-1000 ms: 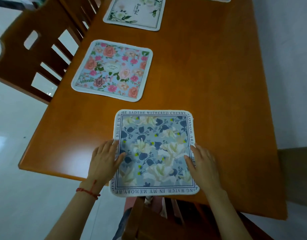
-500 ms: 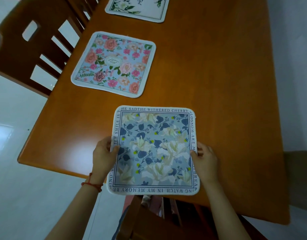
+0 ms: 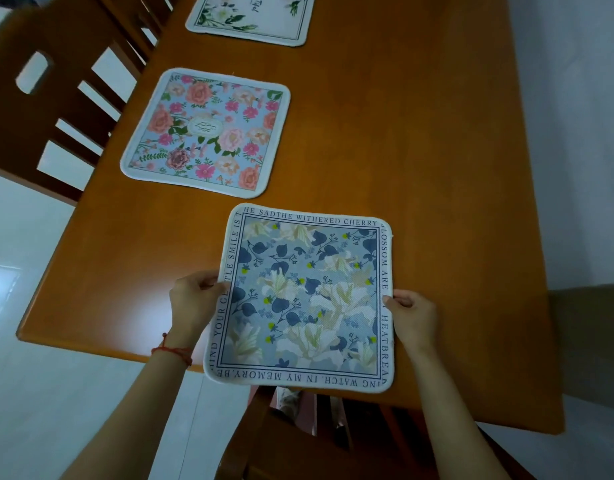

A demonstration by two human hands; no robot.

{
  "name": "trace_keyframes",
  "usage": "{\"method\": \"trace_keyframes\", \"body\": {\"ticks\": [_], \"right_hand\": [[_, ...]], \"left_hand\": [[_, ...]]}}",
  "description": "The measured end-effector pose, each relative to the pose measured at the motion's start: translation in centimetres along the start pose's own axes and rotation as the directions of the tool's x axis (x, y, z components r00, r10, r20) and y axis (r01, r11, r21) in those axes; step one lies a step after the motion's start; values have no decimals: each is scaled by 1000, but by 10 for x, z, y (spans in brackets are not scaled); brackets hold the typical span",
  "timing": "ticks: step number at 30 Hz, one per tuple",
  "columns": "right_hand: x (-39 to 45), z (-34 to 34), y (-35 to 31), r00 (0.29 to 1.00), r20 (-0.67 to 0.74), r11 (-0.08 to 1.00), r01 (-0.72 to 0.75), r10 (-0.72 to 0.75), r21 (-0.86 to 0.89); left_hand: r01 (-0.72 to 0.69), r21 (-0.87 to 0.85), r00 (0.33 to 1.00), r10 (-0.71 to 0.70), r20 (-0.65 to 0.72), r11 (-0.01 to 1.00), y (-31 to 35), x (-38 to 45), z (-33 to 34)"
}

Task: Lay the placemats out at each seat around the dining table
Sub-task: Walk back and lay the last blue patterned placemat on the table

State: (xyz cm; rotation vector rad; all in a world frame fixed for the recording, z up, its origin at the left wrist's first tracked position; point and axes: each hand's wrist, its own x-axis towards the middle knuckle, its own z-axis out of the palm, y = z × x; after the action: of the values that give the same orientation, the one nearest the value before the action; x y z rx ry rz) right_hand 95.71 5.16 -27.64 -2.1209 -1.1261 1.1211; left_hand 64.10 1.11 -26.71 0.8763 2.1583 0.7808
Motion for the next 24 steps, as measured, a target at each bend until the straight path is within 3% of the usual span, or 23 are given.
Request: {"method": "trace_keyframes", "body": {"ticks": [14, 24], "right_hand": [[17, -64, 35, 992, -122, 1000, -24, 24, 0], [27, -87, 53, 991, -131, 1000, -6, 2, -30]], "left_hand": [[-65, 36, 980, 57, 191, 997, 36, -13, 62], [-70, 10, 974, 66, 215, 998, 36, -15, 87]]}}
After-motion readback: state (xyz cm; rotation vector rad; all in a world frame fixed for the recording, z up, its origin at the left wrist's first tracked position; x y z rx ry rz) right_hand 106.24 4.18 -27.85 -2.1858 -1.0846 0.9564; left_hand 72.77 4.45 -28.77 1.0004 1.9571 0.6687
